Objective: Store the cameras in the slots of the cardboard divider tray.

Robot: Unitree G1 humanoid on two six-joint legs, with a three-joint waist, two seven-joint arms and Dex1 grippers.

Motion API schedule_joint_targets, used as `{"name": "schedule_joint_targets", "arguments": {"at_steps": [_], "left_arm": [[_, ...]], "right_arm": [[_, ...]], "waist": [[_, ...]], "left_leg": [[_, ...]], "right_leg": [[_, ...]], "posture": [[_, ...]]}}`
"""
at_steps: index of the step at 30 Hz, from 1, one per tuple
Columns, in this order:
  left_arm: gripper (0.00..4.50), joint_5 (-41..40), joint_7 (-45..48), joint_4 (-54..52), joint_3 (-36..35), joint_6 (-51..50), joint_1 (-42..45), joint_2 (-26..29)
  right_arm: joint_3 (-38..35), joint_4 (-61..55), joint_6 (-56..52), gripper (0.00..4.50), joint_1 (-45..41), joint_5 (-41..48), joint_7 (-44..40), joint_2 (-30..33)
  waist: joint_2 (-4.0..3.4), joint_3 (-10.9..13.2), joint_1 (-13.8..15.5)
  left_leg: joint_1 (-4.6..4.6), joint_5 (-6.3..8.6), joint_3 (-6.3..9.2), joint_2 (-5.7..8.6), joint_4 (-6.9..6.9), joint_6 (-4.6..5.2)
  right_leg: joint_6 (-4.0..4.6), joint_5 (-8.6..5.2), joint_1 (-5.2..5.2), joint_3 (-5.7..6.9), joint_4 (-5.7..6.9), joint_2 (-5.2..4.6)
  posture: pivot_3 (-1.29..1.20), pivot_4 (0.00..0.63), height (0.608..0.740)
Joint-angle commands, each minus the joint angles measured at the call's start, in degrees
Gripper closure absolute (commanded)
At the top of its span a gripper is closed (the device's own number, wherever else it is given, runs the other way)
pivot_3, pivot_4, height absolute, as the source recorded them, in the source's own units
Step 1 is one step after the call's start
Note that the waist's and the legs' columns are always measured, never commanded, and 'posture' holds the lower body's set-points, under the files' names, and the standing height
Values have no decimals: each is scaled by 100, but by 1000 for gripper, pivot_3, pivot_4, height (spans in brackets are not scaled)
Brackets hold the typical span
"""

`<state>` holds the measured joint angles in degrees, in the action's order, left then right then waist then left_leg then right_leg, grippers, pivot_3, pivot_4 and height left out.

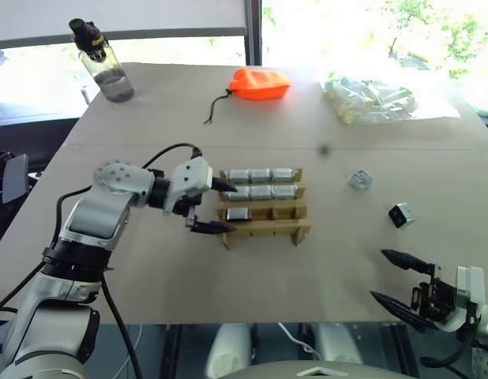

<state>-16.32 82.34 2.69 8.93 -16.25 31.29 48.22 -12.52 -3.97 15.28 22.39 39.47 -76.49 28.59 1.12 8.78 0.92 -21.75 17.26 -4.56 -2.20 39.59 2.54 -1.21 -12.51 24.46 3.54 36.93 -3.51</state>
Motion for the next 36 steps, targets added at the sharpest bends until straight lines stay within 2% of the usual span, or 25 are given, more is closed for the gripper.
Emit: {"name": "schedule_joint_targets", "arguments": {"at_steps": [1,4,6,9,12,14,20,28,36], "left_arm": [[106,-338,49,-253,-313,-99,127,40],[106,-626,-15,-447,-487,-390,114,55],[106,-635,-79,-602,-551,-412,-27,115],[106,-829,-173,-881,-713,-629,-195,142],[106,-1367,-319,-1327,-1058,-1111,-300,148],[106,-1675,-359,-1545,-1222,-1396,-333,192],[106,-2051,-419,-1827,-1518,-1697,-477,397],[106,-2241,-665,-2302,-1956,-1676,-1059,571],[106,-2037,-801,-2264,-1899,-1404,-1279,600]], "right_arm": [[-452,-413,-122,198,206,-15,555,43],[-765,-996,-882,198,440,98,1555,157],[-917,-1663,-1488,198,487,-22,2720,69],[-1002,-2296,-2091,198,484,-213,3793,-21],[-1037,-2744,-3248,198,219,-405,5100,127],[-1005,-2837,-3842,198,-31,-520,5587,261],[-901,-2580,-4835,198,-657,-493,5949,385],[-968,-2201,-5043,198,-989,-635,5749,422],[-812,-2121,-5156,198,-1226,-735,5591,398]], "waist": [[-1,0,4],[0,0,-2],[-2,-1,-4],[-4,-3,-16],[-3,-3,-13],[-2,-3,-12],[-3,-4,-11],[-2,-3,-12],[-3,-4,-15]], "left_leg": [[-1,0,1,0,0,0],[-1,0,-1,-1,1,0],[0,0,-3,-1,2,-1],[4,-1,-4,-3,1,-3],[4,-1,-4,-4,2,-3],[1,-1,-4,-3,5,-2],[-2,-1,2,2,7,-2],[-4,0,-3,1,6,0],[-3,0,-1,1,5,0]], "right_leg": [[0,0,0,1,0,-1],[0,0,0,-1,0,-4],[0,0,0,-3,4,-6],[1,0,1,-9,10,-6],[0,-1,1,-14,13,-6],[0,0,2,-17,12,-7],[0,-1,1,-18,9,-4],[0,0,2,-18,0,-1],[0,0,1,-18,1,1]], "posture": [[0,150,726],[0,150,726],[0,150,726],[0,150,726],[0,150,726],[0,150,726],[0,150,726],[0,150,726],[0,150,726]]}}
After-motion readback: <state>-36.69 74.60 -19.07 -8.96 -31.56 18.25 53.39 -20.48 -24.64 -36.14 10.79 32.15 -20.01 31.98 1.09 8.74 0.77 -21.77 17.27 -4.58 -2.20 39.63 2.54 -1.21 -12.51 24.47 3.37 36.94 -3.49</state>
